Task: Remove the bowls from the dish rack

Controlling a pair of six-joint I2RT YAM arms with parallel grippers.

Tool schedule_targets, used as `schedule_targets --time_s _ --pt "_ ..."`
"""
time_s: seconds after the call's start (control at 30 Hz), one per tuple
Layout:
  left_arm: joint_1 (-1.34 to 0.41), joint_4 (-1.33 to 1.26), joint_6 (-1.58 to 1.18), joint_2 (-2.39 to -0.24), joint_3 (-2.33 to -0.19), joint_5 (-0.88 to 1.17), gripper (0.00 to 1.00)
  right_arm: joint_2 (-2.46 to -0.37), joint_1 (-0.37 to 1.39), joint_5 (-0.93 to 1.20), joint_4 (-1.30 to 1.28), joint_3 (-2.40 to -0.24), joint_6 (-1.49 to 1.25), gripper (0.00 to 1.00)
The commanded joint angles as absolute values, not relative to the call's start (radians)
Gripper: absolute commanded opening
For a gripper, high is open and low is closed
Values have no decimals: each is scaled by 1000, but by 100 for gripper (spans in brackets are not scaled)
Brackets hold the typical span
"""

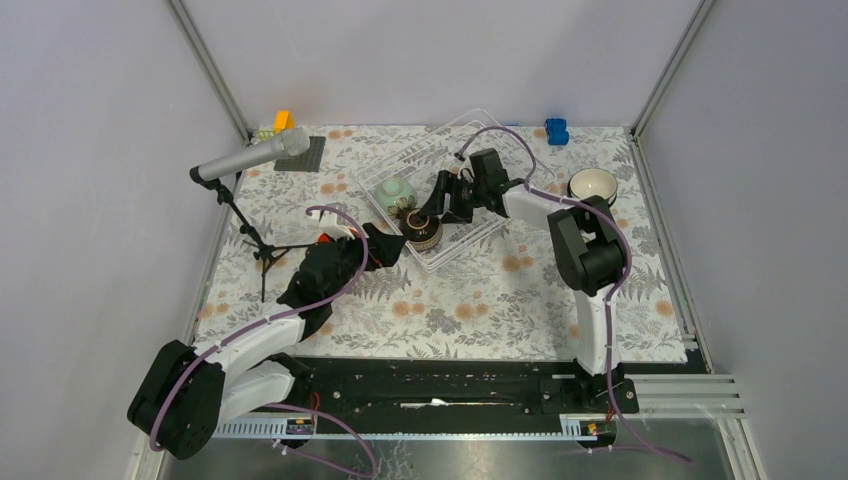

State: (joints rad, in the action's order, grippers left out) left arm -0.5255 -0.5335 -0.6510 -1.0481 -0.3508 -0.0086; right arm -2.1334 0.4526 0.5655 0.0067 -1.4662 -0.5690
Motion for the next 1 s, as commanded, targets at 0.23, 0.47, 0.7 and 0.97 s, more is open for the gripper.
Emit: schedule_targets --time_s 0.23,0.47,0.7,0.97 --pt "-532 -549 -632 -1032 -385 -35 95 -1887 456 442 51 -1335 -545 58" --pt "-534 -545 -632 -1024 -385 -37 96 -1779 464 243 8 -1320 -465 52" --pt "-537 -543 -629 -1033 -391 -39 95 -1700 532 -85 -98 -1361 -332 48" --pt "-538 -541 -626 -1036 -393 -45 95 -1792 673 -507 -242 -1486 -170 48"
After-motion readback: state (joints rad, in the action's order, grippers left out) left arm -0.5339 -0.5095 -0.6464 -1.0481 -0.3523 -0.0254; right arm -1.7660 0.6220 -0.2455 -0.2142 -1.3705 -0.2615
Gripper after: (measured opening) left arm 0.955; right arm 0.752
